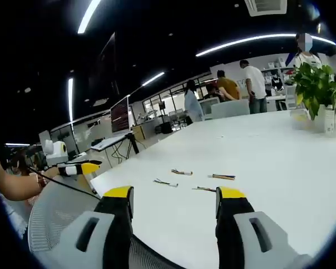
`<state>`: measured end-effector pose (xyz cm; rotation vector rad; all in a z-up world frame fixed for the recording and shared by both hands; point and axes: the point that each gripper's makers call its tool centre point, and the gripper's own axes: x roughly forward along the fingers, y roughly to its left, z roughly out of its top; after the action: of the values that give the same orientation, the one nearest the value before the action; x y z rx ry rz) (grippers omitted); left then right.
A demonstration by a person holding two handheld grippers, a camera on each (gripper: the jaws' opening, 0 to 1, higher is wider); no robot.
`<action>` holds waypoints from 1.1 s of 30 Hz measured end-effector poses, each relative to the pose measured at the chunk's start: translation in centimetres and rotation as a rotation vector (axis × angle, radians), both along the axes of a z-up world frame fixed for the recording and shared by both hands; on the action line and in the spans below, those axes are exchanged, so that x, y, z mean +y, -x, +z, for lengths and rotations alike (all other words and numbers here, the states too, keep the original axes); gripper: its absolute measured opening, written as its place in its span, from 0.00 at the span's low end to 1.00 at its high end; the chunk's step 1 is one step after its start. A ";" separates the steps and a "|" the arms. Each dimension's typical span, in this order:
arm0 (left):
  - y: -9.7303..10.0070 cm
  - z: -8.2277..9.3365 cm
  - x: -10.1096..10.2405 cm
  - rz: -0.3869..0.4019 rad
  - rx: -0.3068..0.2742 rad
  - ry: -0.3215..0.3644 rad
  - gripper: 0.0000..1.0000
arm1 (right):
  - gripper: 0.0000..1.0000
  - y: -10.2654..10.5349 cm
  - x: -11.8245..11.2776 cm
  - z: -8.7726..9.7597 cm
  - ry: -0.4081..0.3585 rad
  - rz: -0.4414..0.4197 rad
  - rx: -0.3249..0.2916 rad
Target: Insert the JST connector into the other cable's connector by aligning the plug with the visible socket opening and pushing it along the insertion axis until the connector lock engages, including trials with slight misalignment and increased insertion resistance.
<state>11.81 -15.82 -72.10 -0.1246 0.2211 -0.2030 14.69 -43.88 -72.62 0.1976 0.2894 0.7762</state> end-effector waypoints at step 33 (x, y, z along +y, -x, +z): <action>-0.7 2.0 0.5 0.033 -0.111 -0.013 0.58 | 0.55 -0.4 -0.3 0.5 -0.033 -0.006 -0.001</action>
<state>12.49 -15.27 -70.06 -0.1039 0.1097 -0.1748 15.07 -44.20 -72.13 0.2286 0.2753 0.7756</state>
